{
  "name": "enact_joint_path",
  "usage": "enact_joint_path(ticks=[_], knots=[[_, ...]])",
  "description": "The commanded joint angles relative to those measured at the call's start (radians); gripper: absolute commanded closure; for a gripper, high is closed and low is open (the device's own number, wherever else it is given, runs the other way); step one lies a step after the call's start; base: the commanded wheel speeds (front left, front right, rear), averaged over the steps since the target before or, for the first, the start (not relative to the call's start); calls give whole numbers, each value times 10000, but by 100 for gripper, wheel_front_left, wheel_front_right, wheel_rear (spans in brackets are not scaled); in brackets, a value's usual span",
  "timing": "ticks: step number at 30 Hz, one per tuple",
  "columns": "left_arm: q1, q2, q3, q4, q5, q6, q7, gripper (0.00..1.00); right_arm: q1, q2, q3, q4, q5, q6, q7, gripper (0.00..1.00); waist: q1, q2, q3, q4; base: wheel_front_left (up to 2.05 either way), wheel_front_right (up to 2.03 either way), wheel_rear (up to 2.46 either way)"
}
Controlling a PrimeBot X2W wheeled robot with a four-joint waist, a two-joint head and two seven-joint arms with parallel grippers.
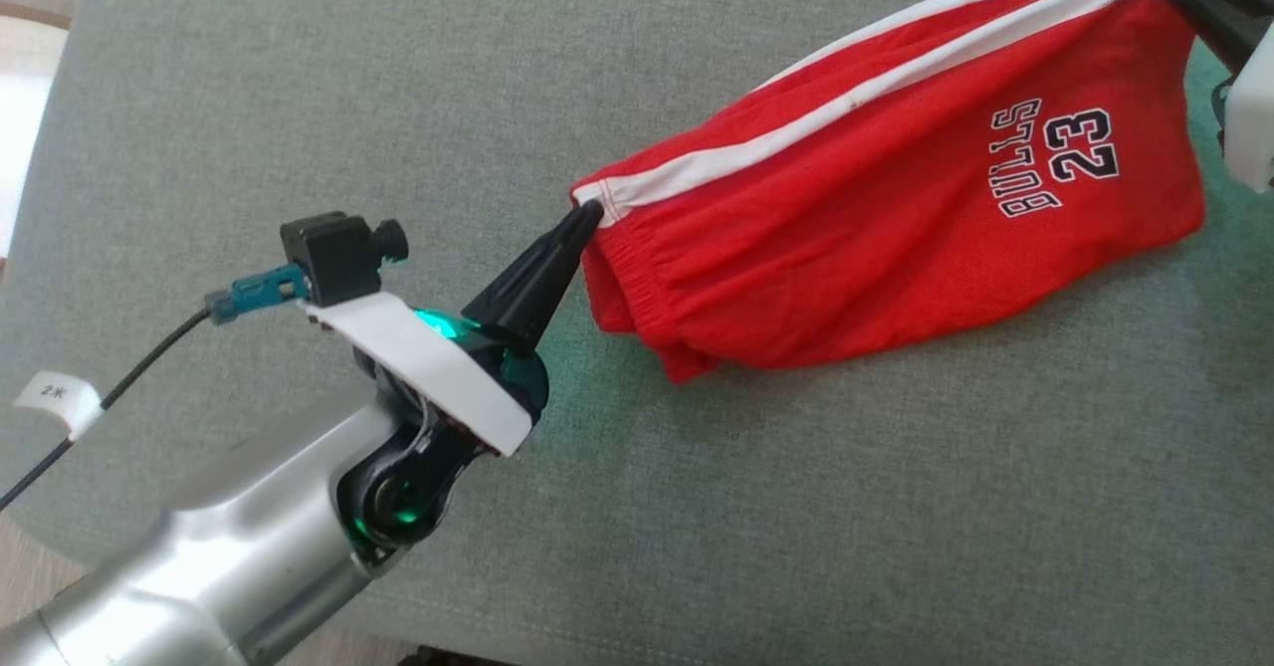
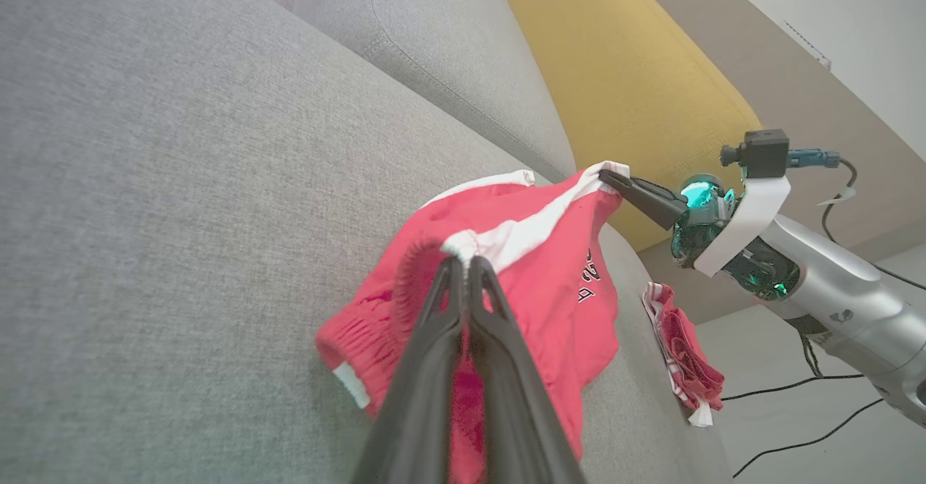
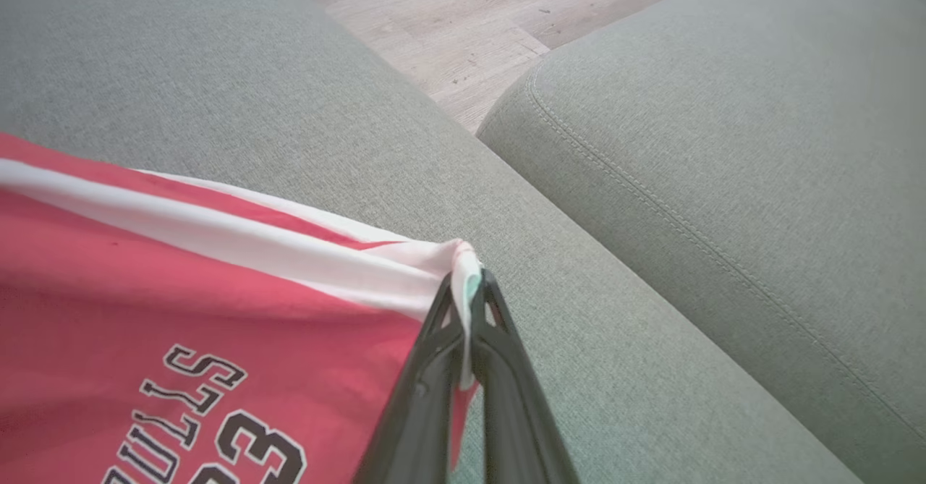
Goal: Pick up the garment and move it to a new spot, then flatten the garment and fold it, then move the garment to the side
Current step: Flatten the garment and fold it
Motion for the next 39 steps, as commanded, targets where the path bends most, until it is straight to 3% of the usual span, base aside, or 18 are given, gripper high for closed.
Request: enact_joint_path(ticks=[1, 23, 25, 26, 29, 30, 31, 39], knots=[[-373, 229, 298, -161, 112, -59, -147, 100, 21, -151, -82, -74, -72, 65, -53, 100, 0, 0, 78, 22, 0, 0, 0], [-1179, -63, -116, 970, -146, -59, -560, 100, -247, 145, -79, 492, -268, 65, -318, 100, 0, 0, 708, 258, 0, 0, 0], [-1275, -118, -184, 1051, -141, -59, -550, 100, -335, 213, -79, 545, -351, 65, -524, 25, 0, 0, 742, 253, 0, 0, 0], [-1315, -135, -222, 1094, -136, -59, -546, 100, -358, 256, -79, 607, -354, 65, -619, 0, 0, 0, 749, 248, 0, 0, 0], [-1373, -147, -322, 1317, -140, -59, -559, 100, -357, 413, -79, 778, -351, 65, -859, 0, 0, 0, 700, 212, 0, 0, 0], [-1377, -143, -363, 1436, -114, -59, -575, 66, -323, 466, -79, 847, -320, 65, -909, 0, 0, 0, 649, 196, 0, 0, 0], [-1360, -142, -386, 1575, -104, -59, -605, 0, -271, 513, -79, 901, -288, 65, -944, 0, 0, 0, 585, 176, 0, 0, 0], [-1167, 11, -430, 1975, -129, -59, -802, 0, 5, 696, -79, 1276, 45, 65, -1339, 0, 0, 0, -26, -75, 0, 0, 0]])
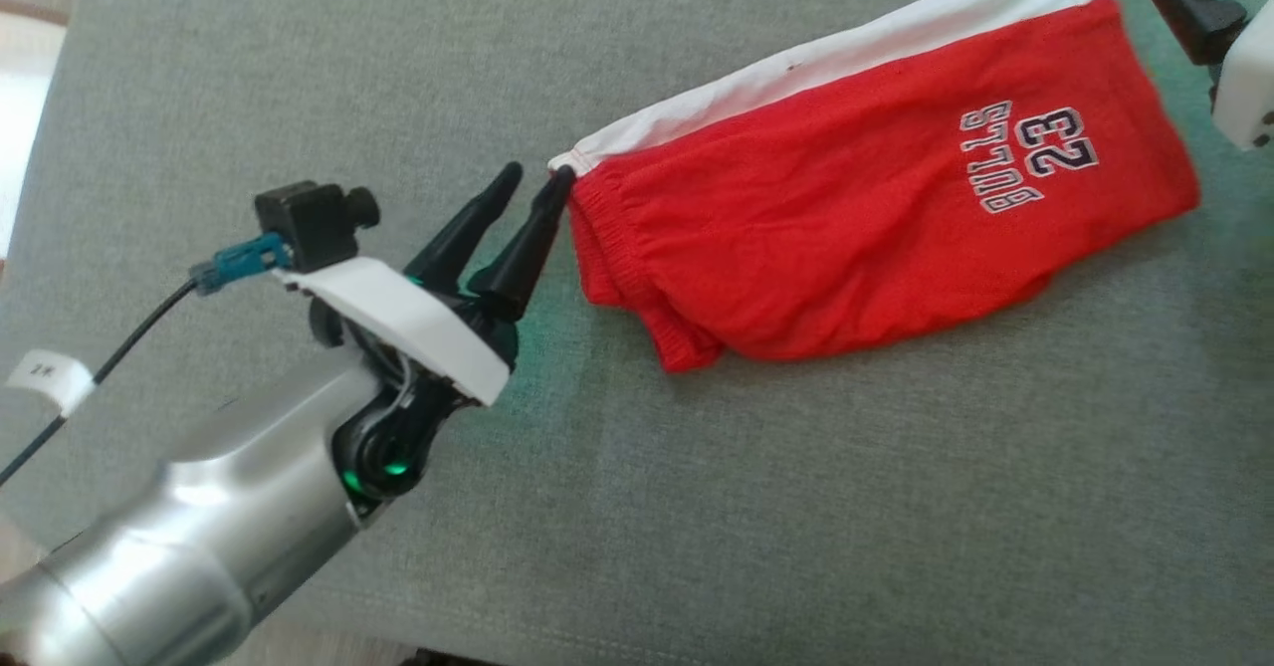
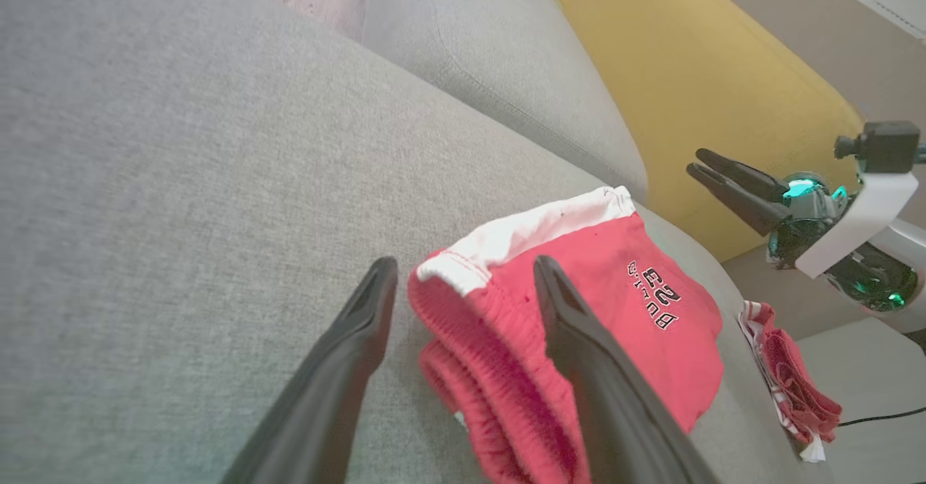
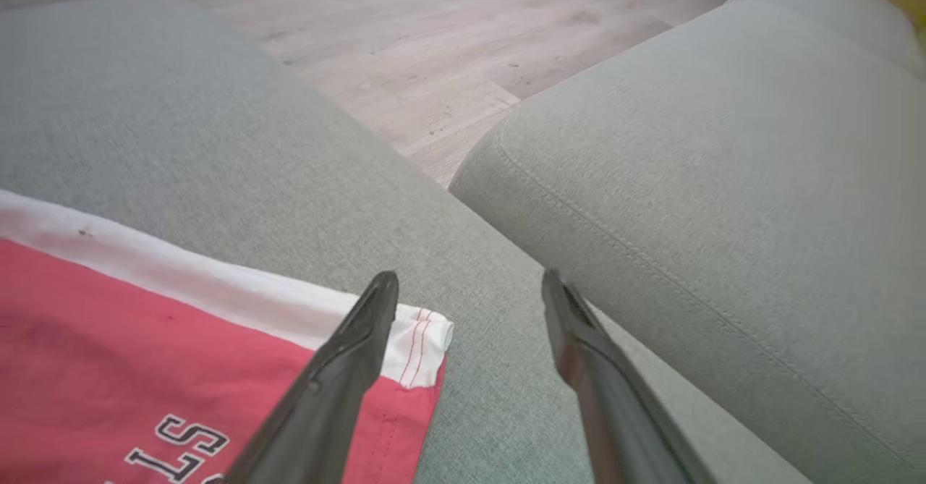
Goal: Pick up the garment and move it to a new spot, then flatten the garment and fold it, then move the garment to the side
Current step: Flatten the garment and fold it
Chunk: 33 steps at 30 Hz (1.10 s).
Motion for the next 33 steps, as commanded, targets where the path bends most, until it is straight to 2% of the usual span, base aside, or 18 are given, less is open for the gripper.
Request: enact_joint_path(ticks=[1, 8, 12, 19, 23, 26, 31, 33], knots=[[-114, 463, 422, -105, -20, -58, -137, 0, 379, -49, -79, -48, 89, 65, -165, 0, 0, 0, -238, -160, 0, 0, 0], [315, 948, 845, -142, 63, -58, -332, 0, 886, 240, -78, 335, 803, 65, -1169, 0, 0, 0, -1267, -707, 0, 0, 0], [748, 1269, 1378, -170, 268, -58, -379, 0, 1511, 533, -78, 284, 1221, 65, -1814, 0, 0, 0, -2088, -1251, 0, 0, 0], [1555, 1225, 2725, -151, 1086, -58, -386, 0, 2524, 922, -606, 445, 1722, 65, -2320, 0, 0, 0, -3004, -1786, 0, 0, 0], [2185, 917, 3802, -71, 1875, -58, -387, 0, 3347, 1214, -2088, 236, 1210, 65, -2341, 0, 0, 0, -3325, -2047, 0, 0, 0], [2761, 568, 4533, -59, 2531, -58, -387, 0, 4291, 1492, -3699, -67, 460, 65, -2343, 0, 0, 0, -3533, -2166, 0, 0, 0], [3787, -118, 5489, -42, 4262, 56, -387, 0, 6334, 2076, -6332, -744, -1196, 65, -2344, 0, 0, 0, -3833, -2329, 0, 0, 0], [4242, -449, 5885, -75, 4800, 111, -388, 0, 7173, 2534, -7366, -960, -1749, 65, -2345, 0, 0, 0, -3962, -2387, 0, 0, 0]])
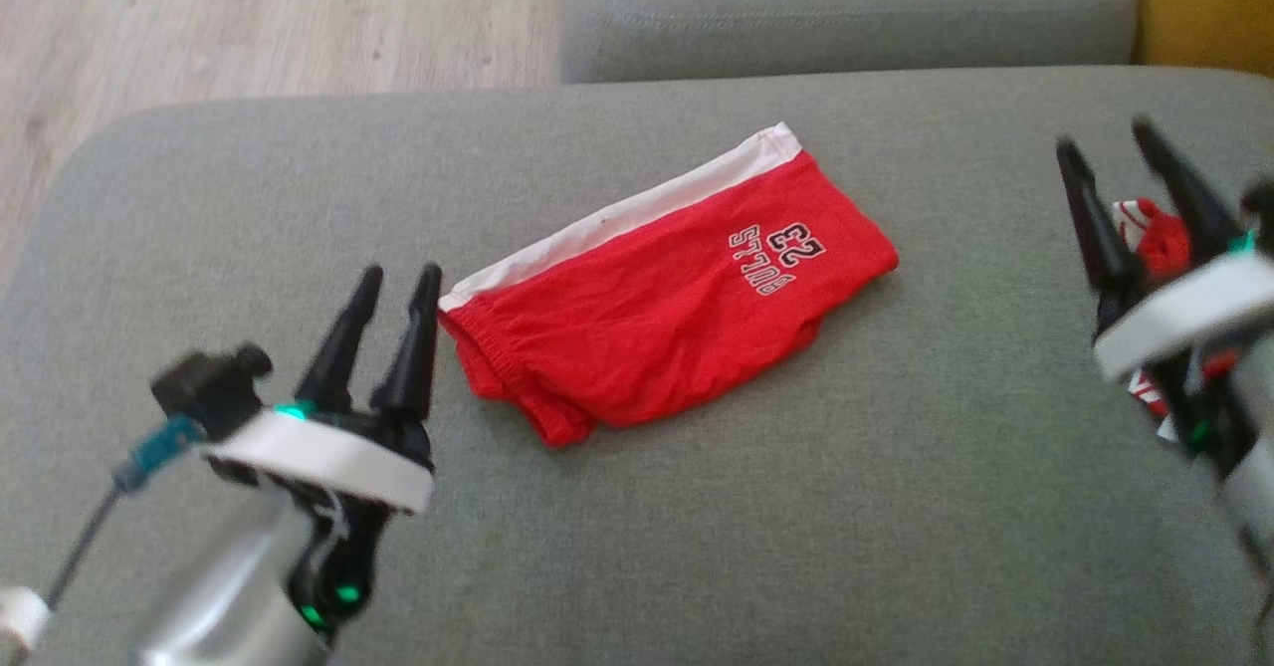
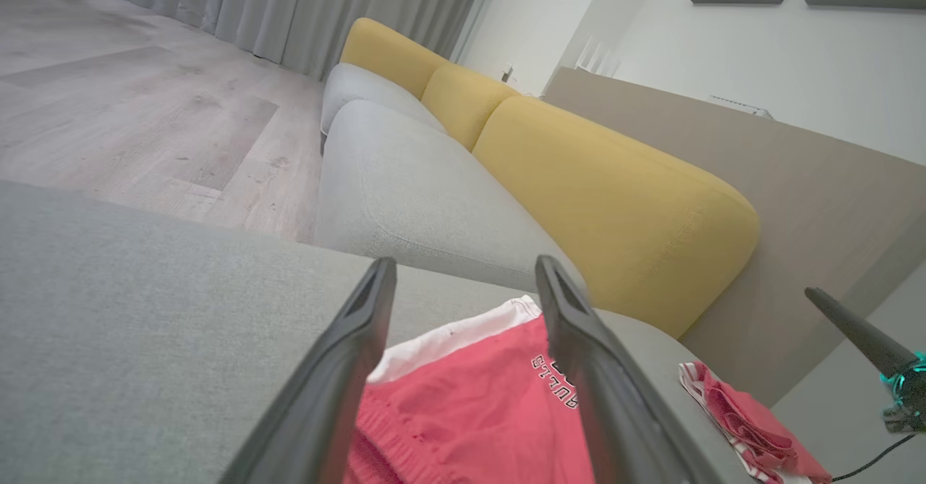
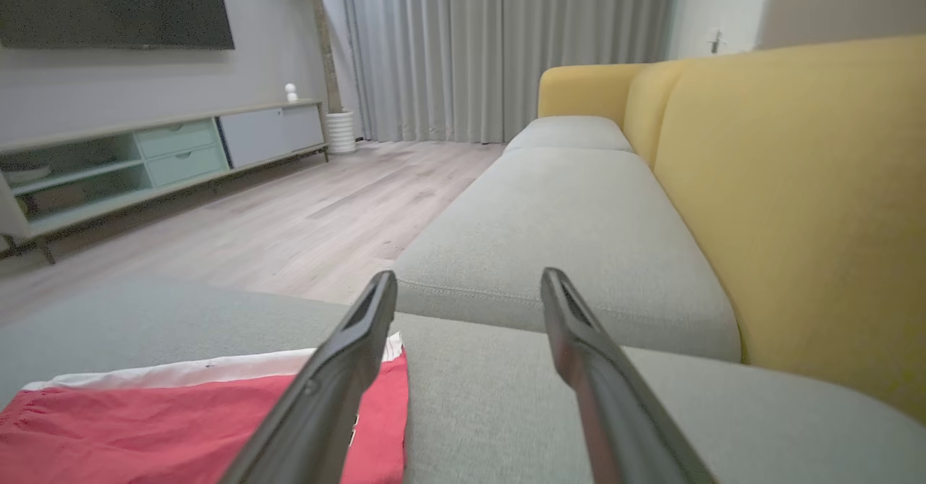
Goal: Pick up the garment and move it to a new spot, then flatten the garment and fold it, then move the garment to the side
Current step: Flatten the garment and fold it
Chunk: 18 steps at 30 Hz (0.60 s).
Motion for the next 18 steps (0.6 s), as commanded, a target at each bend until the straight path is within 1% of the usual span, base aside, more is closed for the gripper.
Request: enact_joint_path(ticks=[1, 3, 6, 8, 9, 11, 14, 18], knots=[[89, -103, 863, -274, 574, 110, -94, 0, 847, 511, -1004, -473, -432, 67, -109, 0, 2, 0, -190, -116, 0, 0, 0], [495, -367, 1161, -324, 1227, 152, -94, 0, 1572, 1068, -1710, -798, -1043, 67, -109, 0, 2, 0, -287, -165, 0, 0, 0], [1044, -735, 1516, -430, 2301, 224, -94, 0, 2472, 1899, -2512, -1243, -2003, 67, -109, 0, 2, 0, -388, -223, 0, 0, 0], [1414, -1034, 1918, -517, 2915, 265, -95, 0, 2978, 2437, -3028, -1479, -2589, 67, -110, 0, 2, 0, -418, -243, 0, 0, 0], [1414, -1034, 1918, -517, 2915, 265, -95, 0, 2978, 2437, -3028, -1479, -2589, 67, -110, 0, 2, 0, -418, -243, 0, 0, 0], [1759, -1296, 2335, -552, 3589, 315, -95, 0, 3440, 2995, -3487, -1674, -3068, 67, -110, 0, 2, 0, -440, -254, 0, 0, 0], [2233, -1681, 2831, -570, 4581, 319, -95, 0, 4011, 3628, -3884, -1884, -3751, 67, -110, 0, 2, 0, -446, -256, 0, 0, 0], [2795, -2153, 3370, -475, 5589, 261, -95, 0, 4495, 4192, -4162, -1896, -4309, 67, -110, 0, 2, 0, -490, -240, 0, 0, 0]])
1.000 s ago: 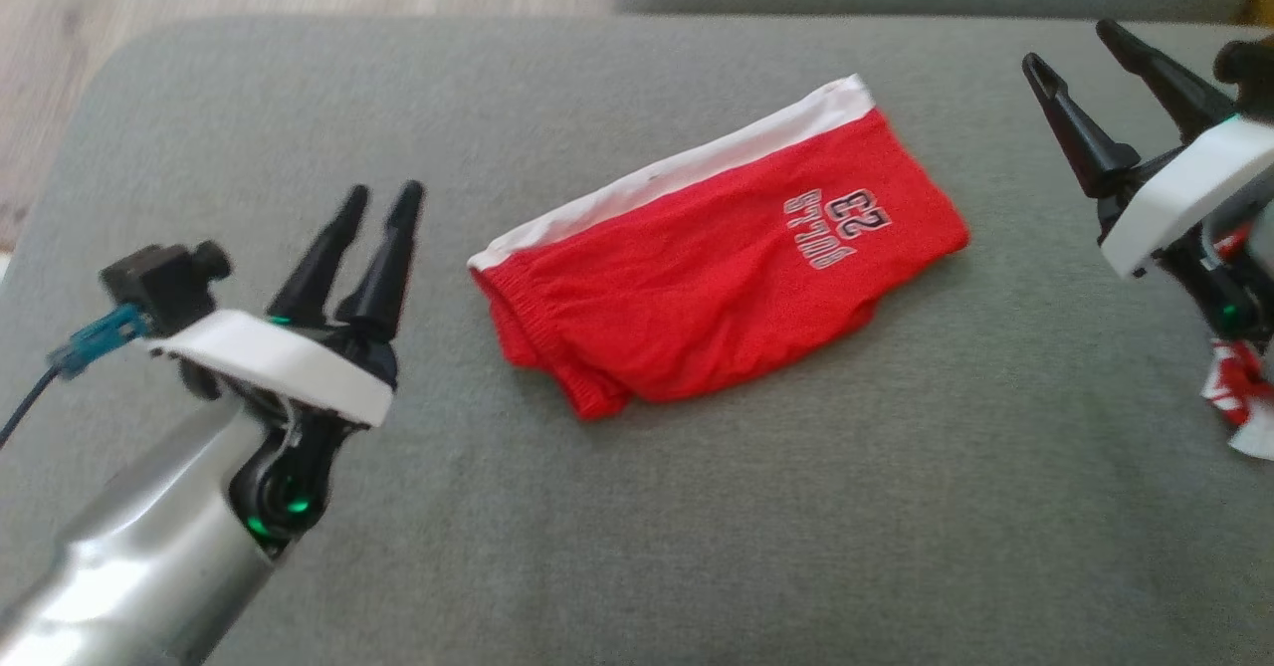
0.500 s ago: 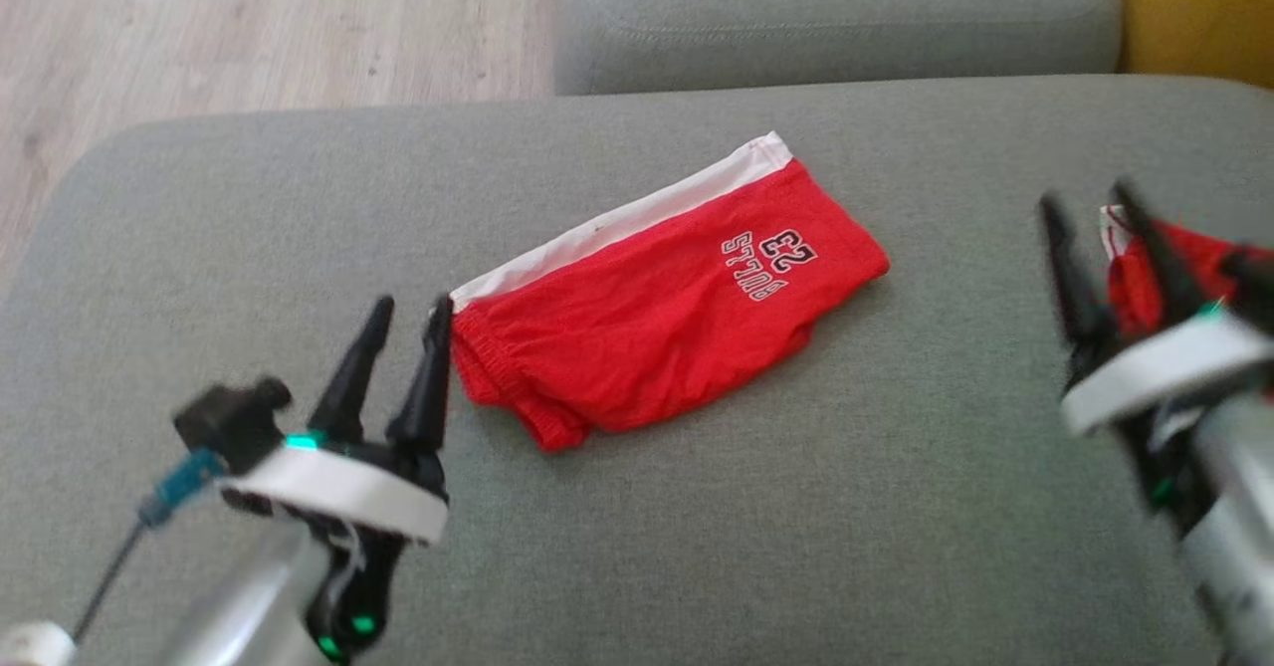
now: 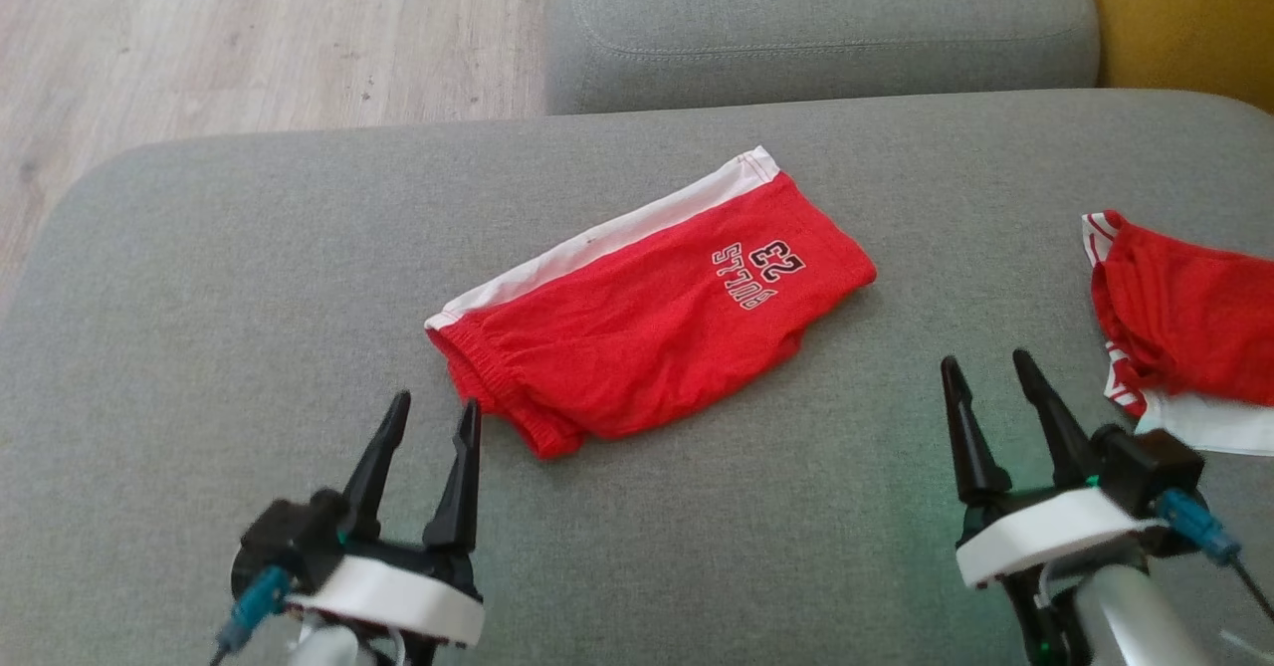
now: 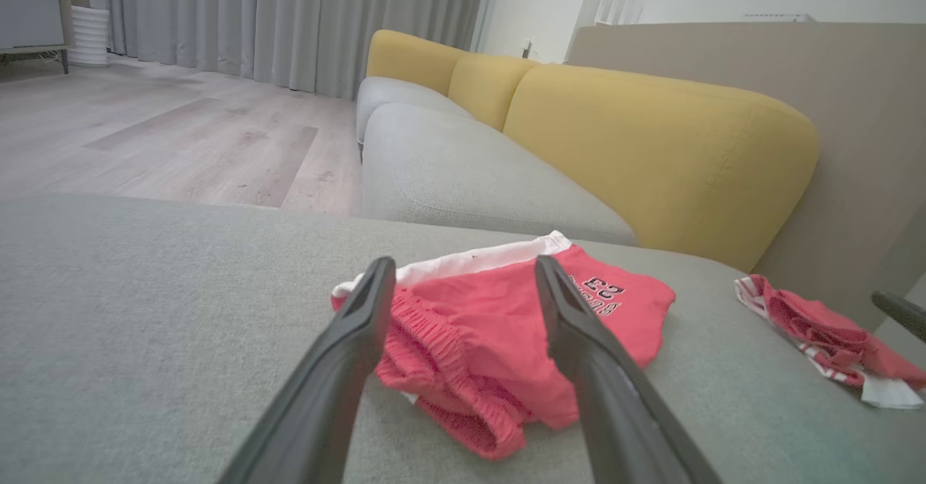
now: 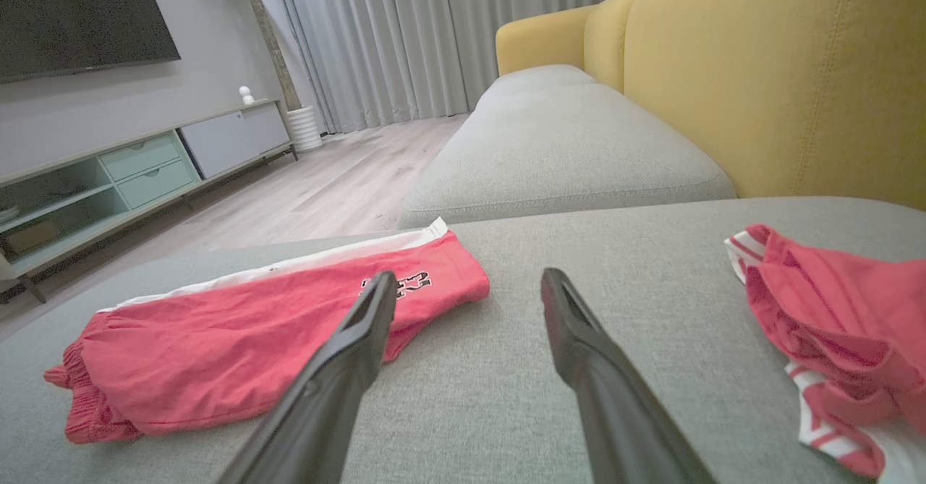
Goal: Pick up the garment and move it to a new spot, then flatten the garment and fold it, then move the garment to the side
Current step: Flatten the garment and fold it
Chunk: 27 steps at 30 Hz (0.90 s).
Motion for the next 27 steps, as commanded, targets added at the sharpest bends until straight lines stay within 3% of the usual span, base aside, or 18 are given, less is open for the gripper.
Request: enact_joint_path(ticks=[1, 10, 16, 21, 27], knots=[[-209, -18, 555, -232, 284, -51, -95, 0, -206, 58, 79, -346, -156, 67, -110, 0, 1, -1, -8, 13, 0, 0, 0], [226, -669, 1406, -321, 1689, -268, -95, 0, -137, 364, 82, -246, -392, 67, -110, 0, 1, -1, -14, 76, 0, 0, 0], [162, -948, 1549, -349, 1957, -350, -95, 0, -163, 514, -182, -264, -41, 67, -110, 0, 1, -1, 206, 306, 0, 0, 0], [-8, -1084, 1398, -328, 1925, -367, -95, 0, -438, 540, -150, -59, 1213, 67, 67, 0, 1, -1, 520, 732, 0, 0, 0], [-226, -1109, 1151, -485, 1780, -370, -95, 0, -1190, 564, -339, 306, 3385, 67, 1034, 0, 1, -1, 1033, 1358, 0, 0, 0]])
